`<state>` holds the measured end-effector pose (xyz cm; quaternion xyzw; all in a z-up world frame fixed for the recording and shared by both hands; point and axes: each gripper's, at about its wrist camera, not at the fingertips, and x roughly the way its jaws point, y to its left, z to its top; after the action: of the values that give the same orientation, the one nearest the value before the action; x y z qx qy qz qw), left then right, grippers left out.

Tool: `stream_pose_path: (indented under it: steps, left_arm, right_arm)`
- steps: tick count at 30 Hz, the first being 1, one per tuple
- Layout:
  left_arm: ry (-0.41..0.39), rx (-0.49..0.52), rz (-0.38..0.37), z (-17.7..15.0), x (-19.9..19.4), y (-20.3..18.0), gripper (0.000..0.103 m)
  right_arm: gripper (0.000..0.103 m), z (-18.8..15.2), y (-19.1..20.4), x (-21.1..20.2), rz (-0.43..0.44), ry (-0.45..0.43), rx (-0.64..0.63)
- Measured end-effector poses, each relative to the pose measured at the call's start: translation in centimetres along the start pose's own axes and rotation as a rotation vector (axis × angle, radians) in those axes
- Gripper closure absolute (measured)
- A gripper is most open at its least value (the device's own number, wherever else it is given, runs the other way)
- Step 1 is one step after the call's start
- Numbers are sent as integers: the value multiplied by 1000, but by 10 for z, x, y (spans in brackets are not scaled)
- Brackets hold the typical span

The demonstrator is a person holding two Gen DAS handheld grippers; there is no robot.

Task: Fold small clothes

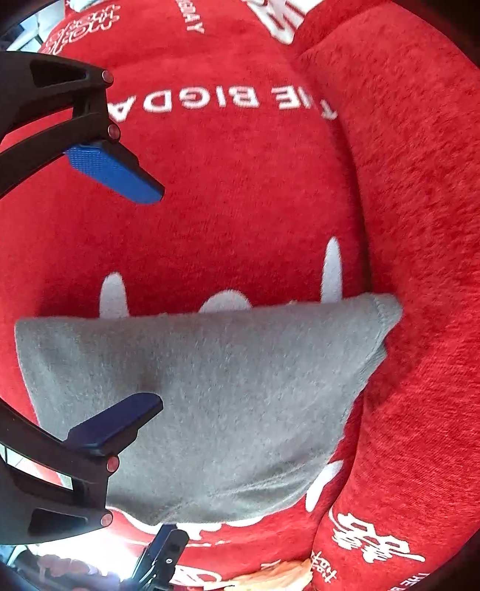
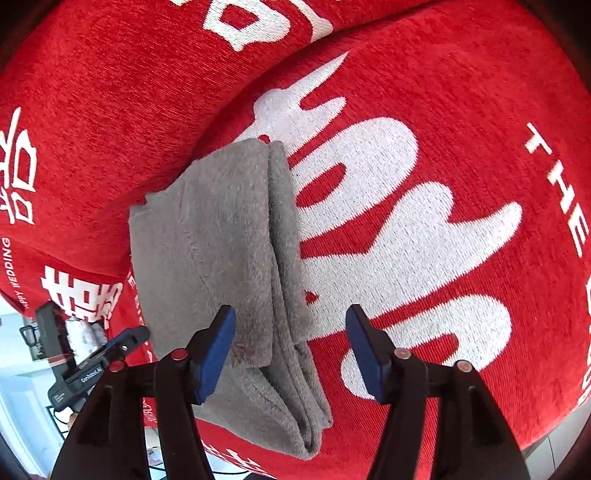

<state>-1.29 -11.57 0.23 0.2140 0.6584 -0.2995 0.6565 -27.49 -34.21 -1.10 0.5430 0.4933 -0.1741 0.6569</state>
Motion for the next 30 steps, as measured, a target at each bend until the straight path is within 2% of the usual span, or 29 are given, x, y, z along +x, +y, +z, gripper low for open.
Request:
stream_pose_path:
  steps: [7, 11, 15, 19, 24, 27, 30]
  left_arm:
    - [-4, -17, -62, 7, 5, 5, 0]
    - [45, -40, -159, 14, 15, 9, 0]
    - [69, -20, -204, 20, 28, -1, 0]
    - [93, 3, -258, 26, 43, -16, 0]
    - [103, 56, -278, 30, 51, -35, 0]
    - [95, 44, -278, 33, 56, -40, 0]
    - [84, 27, -282, 34, 59, -41, 0]
  right_arm:
    - [33, 5, -9, 12, 86, 32, 4]
    - [33, 9, -16, 20, 131, 53, 13]
    - [29, 15, -24, 34, 194, 101, 38]
    - [29, 22, -17, 43, 250, 129, -23]
    - [27, 30, 6, 62, 311, 182, -122]
    - [26, 32, 19, 74, 344, 208, -176]
    - [26, 34, 22, 79, 360, 192, -154]
